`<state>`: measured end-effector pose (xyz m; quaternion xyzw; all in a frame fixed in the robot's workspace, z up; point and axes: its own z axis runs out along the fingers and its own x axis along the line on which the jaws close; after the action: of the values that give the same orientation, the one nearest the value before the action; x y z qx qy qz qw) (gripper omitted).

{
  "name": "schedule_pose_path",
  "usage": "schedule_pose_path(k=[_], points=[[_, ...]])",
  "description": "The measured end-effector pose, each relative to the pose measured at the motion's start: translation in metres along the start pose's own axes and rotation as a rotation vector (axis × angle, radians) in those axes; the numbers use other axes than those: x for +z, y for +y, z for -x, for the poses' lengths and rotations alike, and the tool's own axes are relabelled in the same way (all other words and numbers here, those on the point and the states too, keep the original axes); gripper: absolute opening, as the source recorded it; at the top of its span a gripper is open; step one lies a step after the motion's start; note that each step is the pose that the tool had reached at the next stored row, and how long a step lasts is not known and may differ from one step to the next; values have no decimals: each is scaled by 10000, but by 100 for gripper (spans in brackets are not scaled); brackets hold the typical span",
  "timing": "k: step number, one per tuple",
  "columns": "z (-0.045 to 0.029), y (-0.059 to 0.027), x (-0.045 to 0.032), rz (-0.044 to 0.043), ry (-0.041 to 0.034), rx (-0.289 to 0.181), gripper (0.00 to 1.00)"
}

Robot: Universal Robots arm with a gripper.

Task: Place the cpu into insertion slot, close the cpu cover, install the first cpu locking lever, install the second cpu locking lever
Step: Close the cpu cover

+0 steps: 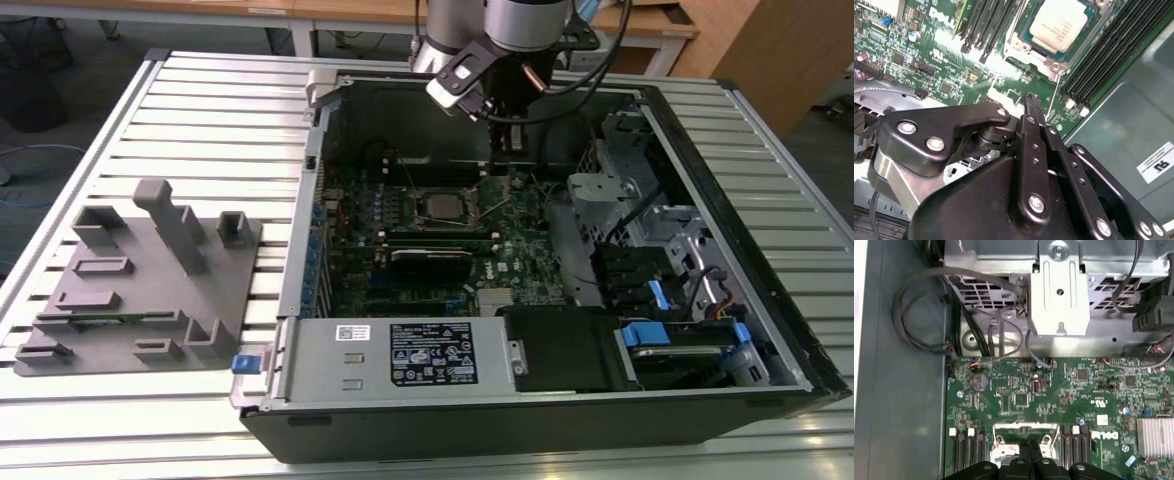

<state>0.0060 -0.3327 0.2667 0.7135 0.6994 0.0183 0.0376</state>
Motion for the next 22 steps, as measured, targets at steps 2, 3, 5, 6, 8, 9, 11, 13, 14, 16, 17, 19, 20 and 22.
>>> schedule_pose_path(k=[2,3,5,6,8,9,11,13,14,16,17,19,20,22], points=[[-1,33,4,0,0,0,11],[-1,51,7,1,2,0,11],[-2,85,13,1,2,-1,11],[-3,103,16,1,3,1,11],[-3,135,21,0,1,3,11],[-3,150,23,0,0,2,11],[-4,184,30,1,2,3,11],[-5,216,36,1,2,6,11],[-6,232,40,1,2,8,11],[-6,264,48,1,1,10,11],[-7,279,52,0,0,11,11],[-7,308,59,0,0,14,11],[-7,324,62,0,-1,14,11],[-9,358,69,1,1,13,11]])
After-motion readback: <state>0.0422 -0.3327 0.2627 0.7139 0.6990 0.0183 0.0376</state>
